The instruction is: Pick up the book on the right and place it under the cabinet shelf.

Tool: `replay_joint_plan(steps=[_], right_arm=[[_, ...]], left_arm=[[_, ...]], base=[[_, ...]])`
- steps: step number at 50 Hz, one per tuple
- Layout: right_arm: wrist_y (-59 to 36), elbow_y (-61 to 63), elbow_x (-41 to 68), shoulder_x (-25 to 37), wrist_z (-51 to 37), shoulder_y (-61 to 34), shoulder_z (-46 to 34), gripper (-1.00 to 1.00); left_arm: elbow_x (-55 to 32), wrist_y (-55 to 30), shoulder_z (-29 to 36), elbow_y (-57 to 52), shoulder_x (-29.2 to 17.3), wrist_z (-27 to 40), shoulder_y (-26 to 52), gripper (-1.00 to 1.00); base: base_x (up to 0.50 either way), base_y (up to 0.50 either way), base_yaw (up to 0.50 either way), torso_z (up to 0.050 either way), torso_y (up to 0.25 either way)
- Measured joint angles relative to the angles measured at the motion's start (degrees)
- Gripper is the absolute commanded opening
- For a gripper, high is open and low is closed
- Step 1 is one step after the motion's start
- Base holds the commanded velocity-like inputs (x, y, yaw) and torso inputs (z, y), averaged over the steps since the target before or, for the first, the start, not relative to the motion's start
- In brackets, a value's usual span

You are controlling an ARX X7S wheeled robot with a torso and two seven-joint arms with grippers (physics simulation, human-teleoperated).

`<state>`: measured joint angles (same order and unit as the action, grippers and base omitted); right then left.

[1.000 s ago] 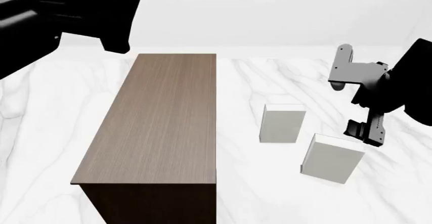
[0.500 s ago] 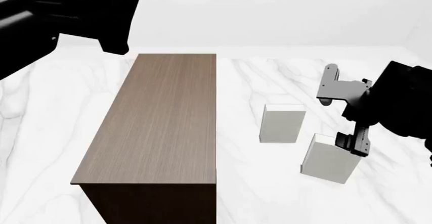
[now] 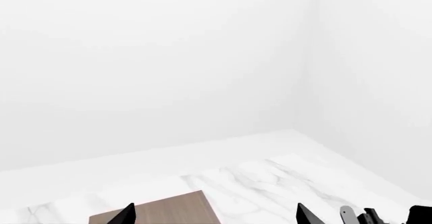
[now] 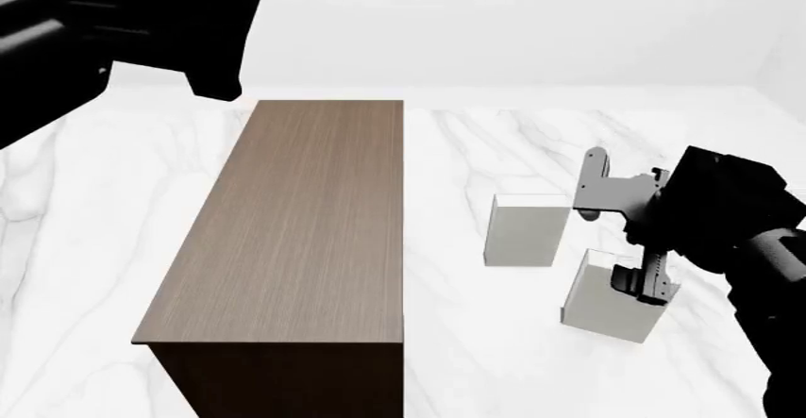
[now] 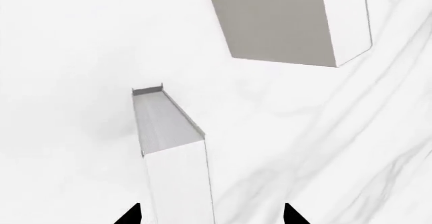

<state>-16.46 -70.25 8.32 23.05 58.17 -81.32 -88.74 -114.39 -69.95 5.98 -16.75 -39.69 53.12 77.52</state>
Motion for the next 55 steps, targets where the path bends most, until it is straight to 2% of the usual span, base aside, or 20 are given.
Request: replay_joint_plan(steps=[8, 9, 19, 26, 55], right_arm=[[2.0, -2.5, -1.1, -1.3, -0.2, 1.9, 0.2, 1.0], [2.1, -2.7, -1.2, -1.4, -0.2, 2.2, 0.2, -1.0], [2.6, -3.1, -1.5, -1.6, 0.0, 3.0, -0.1, -1.0], [0.0, 1.3, -1.0, 0.2, 0.4, 2.9, 0.1, -1.0], [-25.1, 47.0, 2.9, 20.2, 5.6, -3.2, 3.4, -1.0]], left_arm=[[-0.2, 0.4, 0.3, -0.1, -0.3, 0.2, 0.0, 1.0], [-0.2, 0.4, 0.3, -0.1, -0.3, 0.1, -0.1, 1.0], [0.6, 0.7, 0.2, -0.3, -0.5, -0.5, -0.7, 1.0], [0.7, 1.0, 0.2, -0.4, -0.6, -0.6, -1.0, 1.0], [0.5, 1.7, 0.8, -0.7, -1.3, -1.5, -0.3, 1.0]], base=[[0.0, 0.0, 0.0, 0.0, 0.0], [0.0, 0.0, 0.0, 0.0, 0.0], [0.0, 0.0, 0.0, 0.0, 0.0], [0.0, 0.0, 0.0, 0.0, 0.0], [0.0, 0.0, 0.0, 0.0, 0.0]])
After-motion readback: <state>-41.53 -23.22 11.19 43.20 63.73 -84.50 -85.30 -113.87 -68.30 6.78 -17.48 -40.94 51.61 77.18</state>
